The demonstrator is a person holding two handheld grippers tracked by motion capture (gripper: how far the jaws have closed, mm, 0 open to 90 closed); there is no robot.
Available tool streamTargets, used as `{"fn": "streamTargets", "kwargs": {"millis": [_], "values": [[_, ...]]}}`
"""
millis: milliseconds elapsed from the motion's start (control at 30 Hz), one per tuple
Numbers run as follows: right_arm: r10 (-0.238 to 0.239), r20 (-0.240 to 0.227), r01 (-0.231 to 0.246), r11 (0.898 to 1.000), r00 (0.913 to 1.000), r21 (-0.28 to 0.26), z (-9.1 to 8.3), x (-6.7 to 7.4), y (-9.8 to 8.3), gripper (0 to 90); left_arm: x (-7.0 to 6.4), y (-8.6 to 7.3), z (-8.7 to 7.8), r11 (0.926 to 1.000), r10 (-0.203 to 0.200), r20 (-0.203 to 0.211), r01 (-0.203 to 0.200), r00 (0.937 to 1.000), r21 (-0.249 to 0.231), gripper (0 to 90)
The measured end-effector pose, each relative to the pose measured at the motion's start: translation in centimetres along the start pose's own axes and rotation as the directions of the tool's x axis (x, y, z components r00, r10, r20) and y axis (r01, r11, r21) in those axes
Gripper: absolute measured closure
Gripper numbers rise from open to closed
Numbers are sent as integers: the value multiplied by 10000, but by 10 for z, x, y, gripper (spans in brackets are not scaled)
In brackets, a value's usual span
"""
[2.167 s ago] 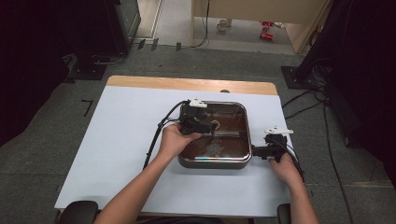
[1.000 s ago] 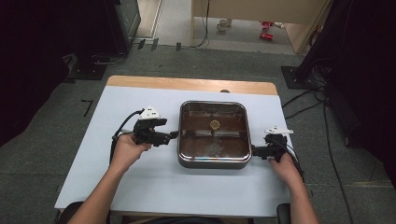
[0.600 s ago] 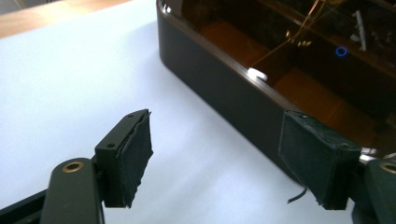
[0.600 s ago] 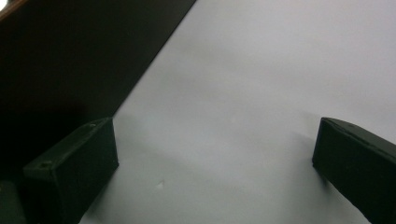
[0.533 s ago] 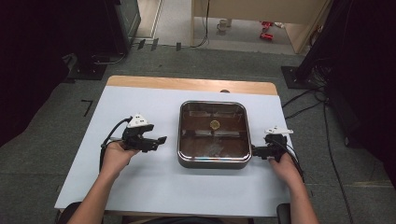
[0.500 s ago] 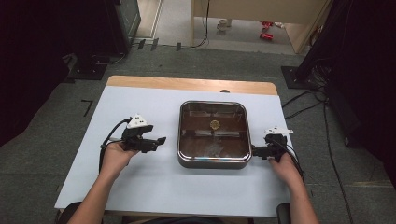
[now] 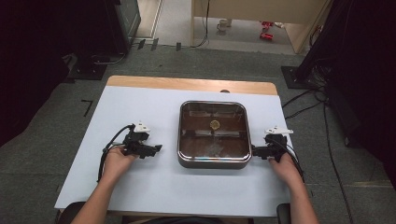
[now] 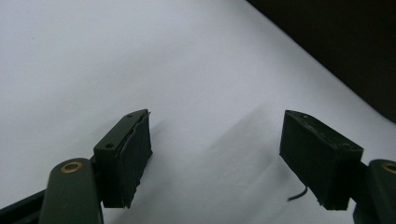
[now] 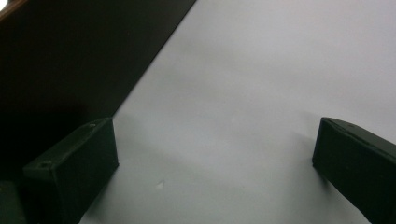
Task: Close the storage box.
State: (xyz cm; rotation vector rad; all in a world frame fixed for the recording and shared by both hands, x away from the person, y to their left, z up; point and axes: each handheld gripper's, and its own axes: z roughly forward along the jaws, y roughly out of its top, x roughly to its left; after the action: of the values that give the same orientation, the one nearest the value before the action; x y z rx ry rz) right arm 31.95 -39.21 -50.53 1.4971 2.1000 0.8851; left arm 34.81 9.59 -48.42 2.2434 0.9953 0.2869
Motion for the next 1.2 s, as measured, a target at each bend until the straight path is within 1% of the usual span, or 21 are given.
{"fn": "streamTargets", "kwargs": {"millis": [100,167,233,267,300,333,367,400,533,600,1200], "values": [[-1,0,1,10000,10000,-1,0,0,0,0,-1,-1,2,9998,-70,-36,69,10000,-186,249],[-1,-1,1,10000,10000,0,0,0,0,0,-3,-2,3,9996,-102,-154,97,9998,-273,237],[7,-6,-7,10000,10000,3,0,0,0,0,-8,-4,4,9988,-240,-521,217,9984,-441,236],[-1,0,1,10000,10000,0,0,0,0,0,-11,-4,6,9984,-271,-744,233,9969,-515,234],[3,0,-3,10000,10000,2,0,0,0,0,-14,-5,7,9986,-210,-952,163,9952,-505,229],[1,0,-1,10000,10000,1,0,0,0,0,-16,-5,7,9983,-247,-1064,190,9940,-544,222],[-1,-2,1,10000,10000,-1,0,0,0,0,-16,-5,8,9977,-365,-1077,300,9935,-611,218],[0,0,0,10000,10000,2,0,0,0,0,-17,-6,8,9974,-384,-1091,315,9933,-646,211],[0,0,0,10000,10000,2,0,0,0,0,-17,-12,9,9936,-370,-1049,254,9938,-1103,197],[1,-1,-1,10000,10000,1,0,0,0,0,-17,-13,9,9930,-359,-1053,236,9938,-1161,196],[-3,-2,3,10000,10000,1,0,0,0,0,-18,-13,9,9925,-338,-1143,199,9929,-1208,192]]}}
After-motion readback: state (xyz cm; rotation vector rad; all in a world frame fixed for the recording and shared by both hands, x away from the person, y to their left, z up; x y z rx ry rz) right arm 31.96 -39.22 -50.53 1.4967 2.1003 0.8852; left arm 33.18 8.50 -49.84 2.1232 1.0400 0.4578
